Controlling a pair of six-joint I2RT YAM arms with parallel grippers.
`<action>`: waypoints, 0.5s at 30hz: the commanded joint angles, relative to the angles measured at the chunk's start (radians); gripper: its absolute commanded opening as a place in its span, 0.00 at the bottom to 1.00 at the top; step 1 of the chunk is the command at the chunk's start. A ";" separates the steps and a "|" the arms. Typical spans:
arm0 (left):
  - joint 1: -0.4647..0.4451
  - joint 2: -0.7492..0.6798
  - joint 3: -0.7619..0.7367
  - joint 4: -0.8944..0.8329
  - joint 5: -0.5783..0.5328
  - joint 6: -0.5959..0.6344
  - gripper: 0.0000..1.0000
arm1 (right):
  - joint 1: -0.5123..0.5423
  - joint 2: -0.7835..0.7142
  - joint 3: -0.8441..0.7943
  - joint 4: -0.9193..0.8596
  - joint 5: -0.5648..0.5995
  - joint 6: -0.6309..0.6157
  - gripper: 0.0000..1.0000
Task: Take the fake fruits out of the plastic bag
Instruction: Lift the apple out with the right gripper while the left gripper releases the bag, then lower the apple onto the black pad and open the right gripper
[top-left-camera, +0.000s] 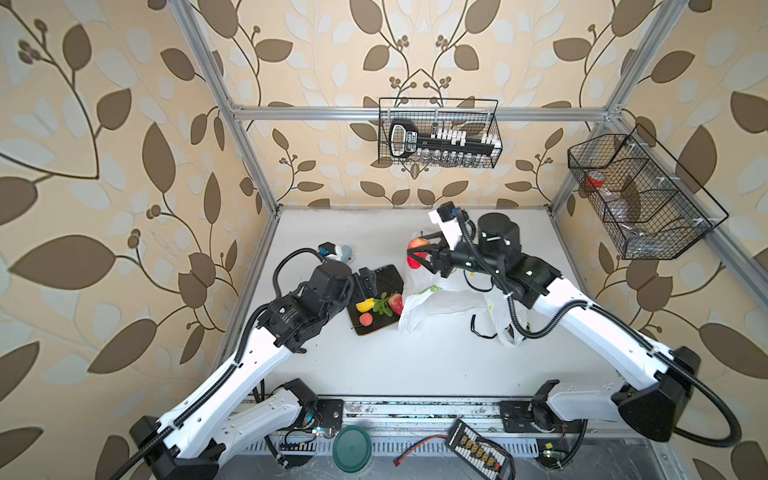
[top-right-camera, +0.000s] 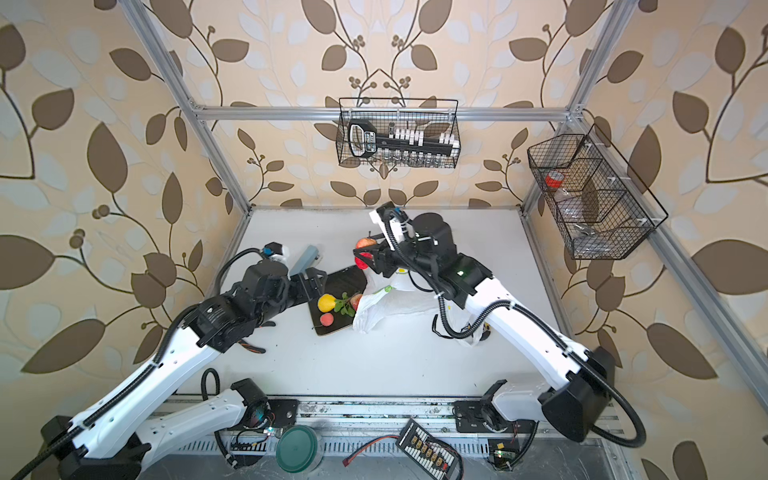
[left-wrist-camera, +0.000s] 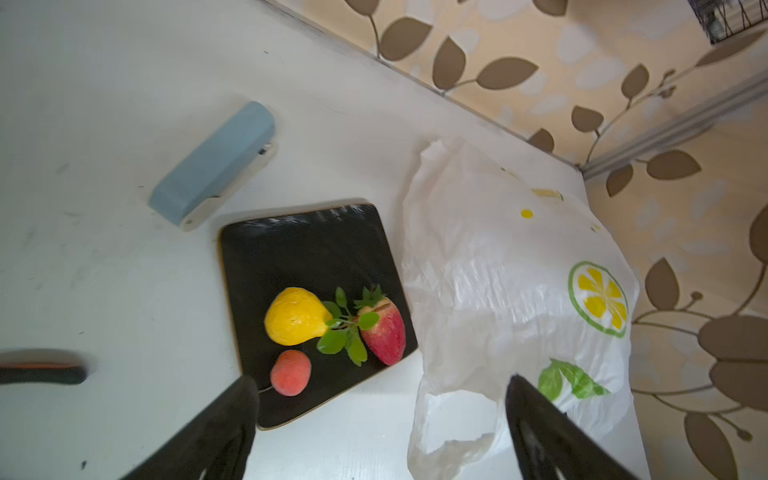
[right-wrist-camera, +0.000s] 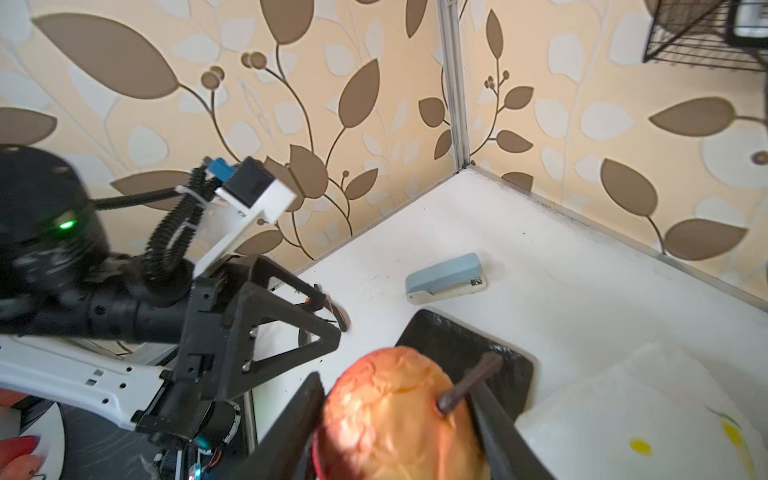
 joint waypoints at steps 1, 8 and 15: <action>0.004 -0.079 -0.032 -0.089 -0.254 -0.161 0.92 | 0.059 0.144 0.105 -0.024 0.161 -0.025 0.51; 0.005 -0.150 -0.062 -0.181 -0.300 -0.186 0.93 | 0.089 0.510 0.380 -0.222 0.340 0.005 0.50; 0.004 -0.196 -0.095 -0.209 -0.279 -0.183 0.93 | 0.088 0.715 0.481 -0.286 0.352 0.008 0.50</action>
